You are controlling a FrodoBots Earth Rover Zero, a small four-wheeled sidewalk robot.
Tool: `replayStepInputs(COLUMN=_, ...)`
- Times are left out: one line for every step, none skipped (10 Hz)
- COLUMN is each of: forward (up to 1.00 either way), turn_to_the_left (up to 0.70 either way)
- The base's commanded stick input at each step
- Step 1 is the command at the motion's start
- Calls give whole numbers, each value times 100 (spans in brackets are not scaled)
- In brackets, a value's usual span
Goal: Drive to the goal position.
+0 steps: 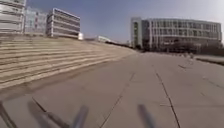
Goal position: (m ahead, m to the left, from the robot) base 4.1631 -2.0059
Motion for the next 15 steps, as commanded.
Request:
replayStepInputs(forward=70, turn_to_the_left=0)
replayStepInputs(forward=70, turn_to_the_left=-17)
replayStepInputs(forward=70, turn_to_the_left=-27)
replayStepInputs(forward=70, turn_to_the_left=-27)
replayStepInputs(forward=70, turn_to_the_left=-27)
replayStepInputs(forward=70, turn_to_the_left=-27)
replayStepInputs(forward=70, turn_to_the_left=-27)
replayStepInputs(forward=70, turn_to_the_left=-27)
replayStepInputs(forward=70, turn_to_the_left=-27)
replayStepInputs(forward=70, turn_to_the_left=-13)
replayStepInputs(forward=70, turn_to_the_left=0)
replayStepInputs(forward=70, turn_to_the_left=0)
replayStepInputs(forward=70, turn_to_the_left=-11)
replayStepInputs(forward=70, turn_to_the_left=-27)
replayStepInputs(forward=70, turn_to_the_left=-16)
